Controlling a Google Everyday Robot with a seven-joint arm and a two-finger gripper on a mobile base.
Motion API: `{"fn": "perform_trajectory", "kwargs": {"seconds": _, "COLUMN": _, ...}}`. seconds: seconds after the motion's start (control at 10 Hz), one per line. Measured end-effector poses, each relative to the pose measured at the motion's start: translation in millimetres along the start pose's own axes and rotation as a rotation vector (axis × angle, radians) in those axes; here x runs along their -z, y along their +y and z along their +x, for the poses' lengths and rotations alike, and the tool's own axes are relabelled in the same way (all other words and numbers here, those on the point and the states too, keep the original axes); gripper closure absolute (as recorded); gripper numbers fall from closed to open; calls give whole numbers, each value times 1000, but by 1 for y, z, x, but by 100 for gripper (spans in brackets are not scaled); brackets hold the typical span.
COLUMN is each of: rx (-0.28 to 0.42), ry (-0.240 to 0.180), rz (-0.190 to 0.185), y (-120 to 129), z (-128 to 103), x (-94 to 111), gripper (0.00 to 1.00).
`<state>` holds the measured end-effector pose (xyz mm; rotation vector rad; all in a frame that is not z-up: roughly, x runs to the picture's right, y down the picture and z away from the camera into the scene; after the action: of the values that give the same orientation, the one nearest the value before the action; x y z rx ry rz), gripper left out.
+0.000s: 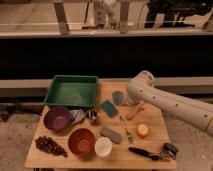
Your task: Place pepper in metal cup
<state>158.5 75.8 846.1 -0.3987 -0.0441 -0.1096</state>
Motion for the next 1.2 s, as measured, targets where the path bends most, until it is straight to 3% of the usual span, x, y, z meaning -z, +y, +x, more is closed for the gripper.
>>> {"fn": "perform_trajectory", "kwargs": {"seconds": 0.2, "rx": -1, "ry": -5, "rz": 6, "y": -3, "z": -2, "x": -4, "gripper": 20}}
{"fn": "perform_trajectory", "kwargs": {"seconds": 0.4, "rx": 0, "ry": -12, "rz": -26, "y": 3, "z": 5, "x": -12, "gripper": 20}}
{"fn": "perform_trajectory", "kwargs": {"seconds": 0.7, "rx": 71, "ry": -94, "rz": -89, "y": 19, "z": 25, "x": -24, "gripper": 20}}
{"fn": "perform_trajectory", "kwargs": {"seconds": 0.9, "rx": 131, "ry": -168, "rz": -90, "y": 28, "z": 30, "x": -31, "gripper": 20}}
{"fn": "perform_trajectory", "kwargs": {"seconds": 1.2, "rx": 336, "ry": -224, "rz": -85, "y": 41, "z": 24, "x": -59, "gripper": 20}}
